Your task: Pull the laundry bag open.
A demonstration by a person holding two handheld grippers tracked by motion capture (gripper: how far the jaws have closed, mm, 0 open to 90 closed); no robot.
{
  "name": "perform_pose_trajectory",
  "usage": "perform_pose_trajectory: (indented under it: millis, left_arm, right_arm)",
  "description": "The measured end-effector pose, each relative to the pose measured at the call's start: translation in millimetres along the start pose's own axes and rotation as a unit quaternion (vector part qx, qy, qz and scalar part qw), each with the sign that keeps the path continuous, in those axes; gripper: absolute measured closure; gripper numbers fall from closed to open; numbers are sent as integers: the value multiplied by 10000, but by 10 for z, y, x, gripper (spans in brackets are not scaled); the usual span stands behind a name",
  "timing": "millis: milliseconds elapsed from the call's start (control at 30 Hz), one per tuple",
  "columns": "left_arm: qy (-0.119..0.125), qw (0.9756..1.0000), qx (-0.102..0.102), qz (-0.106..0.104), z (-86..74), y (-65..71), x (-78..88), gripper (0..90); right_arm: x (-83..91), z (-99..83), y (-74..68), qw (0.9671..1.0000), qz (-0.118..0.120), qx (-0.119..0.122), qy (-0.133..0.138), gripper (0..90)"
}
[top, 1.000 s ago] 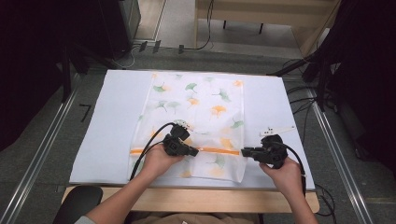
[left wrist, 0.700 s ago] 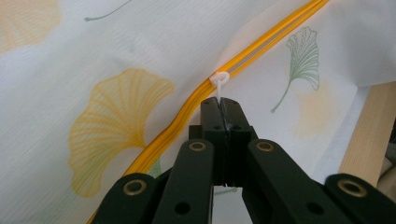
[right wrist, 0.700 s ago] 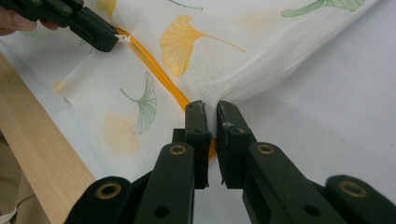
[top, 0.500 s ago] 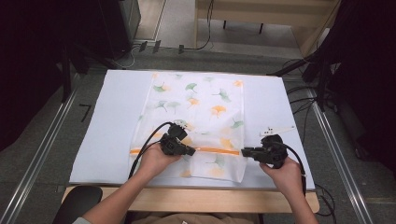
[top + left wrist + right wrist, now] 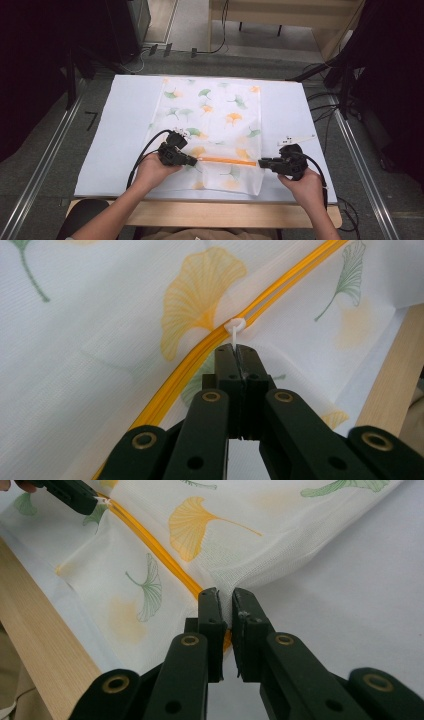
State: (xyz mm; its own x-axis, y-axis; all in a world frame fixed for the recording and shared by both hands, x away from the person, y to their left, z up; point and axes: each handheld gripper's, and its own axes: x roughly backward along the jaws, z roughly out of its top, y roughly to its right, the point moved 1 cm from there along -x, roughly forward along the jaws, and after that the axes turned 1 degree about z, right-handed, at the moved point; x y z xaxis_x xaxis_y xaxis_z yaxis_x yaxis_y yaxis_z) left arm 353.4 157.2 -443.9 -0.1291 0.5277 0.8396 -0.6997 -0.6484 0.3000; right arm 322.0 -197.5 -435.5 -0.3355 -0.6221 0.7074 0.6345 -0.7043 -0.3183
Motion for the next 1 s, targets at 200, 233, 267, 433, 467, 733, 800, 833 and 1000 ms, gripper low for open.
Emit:
perform_pose_trajectory:
  millis: [200,233,267,433,467,733,800,833,1000]
  left_arm:
    - [36,10000,26,11,-27,-20,35,900]
    - [33,10000,34,-6,-28,-21,27,900]
    - [33,10000,34,-6,-28,-21,27,900]
    - [28,10000,43,-16,-25,-26,21,900]
    - [31,10000,42,-14,-25,-27,20,900]
    - [-5,10000,74,-41,-35,-46,28,900]
    - [3,10000,81,-43,-39,-49,28,900]
    - [-14,10000,75,-24,-45,-59,36,900]
    - [9,9999,145,12,-81,-107,87,900]
  right_arm:
    - [-7,4,-5,10000,-3,19,-16,860]
    - [-8,3,-5,10000,-5,13,-16,859]
    - [-8,3,-5,10000,-5,13,-16,859]
    - [-5,2,-2,10000,7,0,-12,860]
    - [-4,1,1,10000,11,15,-20,860]
    - [-8,2,2,10000,12,14,-21,859]
    - [-9,3,2,10000,7,21,-22,859]
    - [-9,3,3,10000,14,23,-28,859]
    - [-13,7,14,10000,4,30,-42,858]
